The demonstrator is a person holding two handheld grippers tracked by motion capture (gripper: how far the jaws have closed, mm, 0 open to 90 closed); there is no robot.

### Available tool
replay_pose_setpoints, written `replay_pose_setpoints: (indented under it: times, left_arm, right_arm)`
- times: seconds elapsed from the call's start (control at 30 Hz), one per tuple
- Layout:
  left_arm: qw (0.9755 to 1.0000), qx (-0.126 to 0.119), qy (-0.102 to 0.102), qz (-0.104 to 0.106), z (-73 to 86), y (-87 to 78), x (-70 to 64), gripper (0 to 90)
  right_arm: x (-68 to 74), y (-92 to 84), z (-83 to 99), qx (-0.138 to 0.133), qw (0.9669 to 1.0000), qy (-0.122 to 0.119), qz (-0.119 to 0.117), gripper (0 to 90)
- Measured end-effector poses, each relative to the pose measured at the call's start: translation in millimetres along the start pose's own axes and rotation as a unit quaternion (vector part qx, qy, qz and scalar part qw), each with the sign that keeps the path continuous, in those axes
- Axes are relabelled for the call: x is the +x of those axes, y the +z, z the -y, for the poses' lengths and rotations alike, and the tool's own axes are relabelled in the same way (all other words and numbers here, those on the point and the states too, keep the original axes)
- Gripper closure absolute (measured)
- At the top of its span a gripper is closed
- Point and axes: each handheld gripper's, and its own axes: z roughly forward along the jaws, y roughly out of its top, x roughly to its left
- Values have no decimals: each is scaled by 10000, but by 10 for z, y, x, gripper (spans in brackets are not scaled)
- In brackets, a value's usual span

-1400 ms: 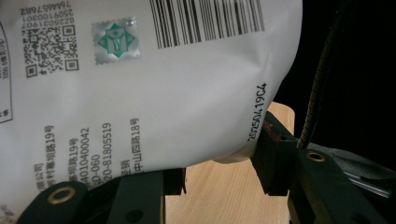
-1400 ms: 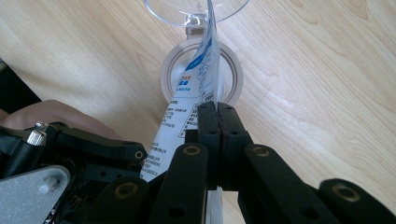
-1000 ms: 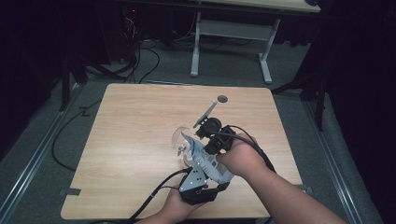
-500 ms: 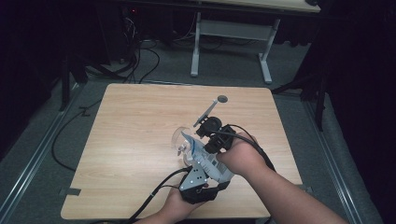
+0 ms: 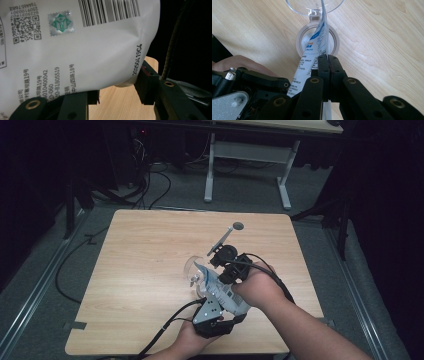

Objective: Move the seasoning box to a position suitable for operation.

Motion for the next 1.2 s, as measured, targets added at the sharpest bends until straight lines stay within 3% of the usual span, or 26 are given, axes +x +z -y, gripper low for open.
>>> replay_pose_setpoints:
  times: [1.2]
  left_arm:
    - [10000,-16,14,11,-33,5,-9,601]
  right_arm:
    - [-9,-22,8,-55,10000,20,17,900]
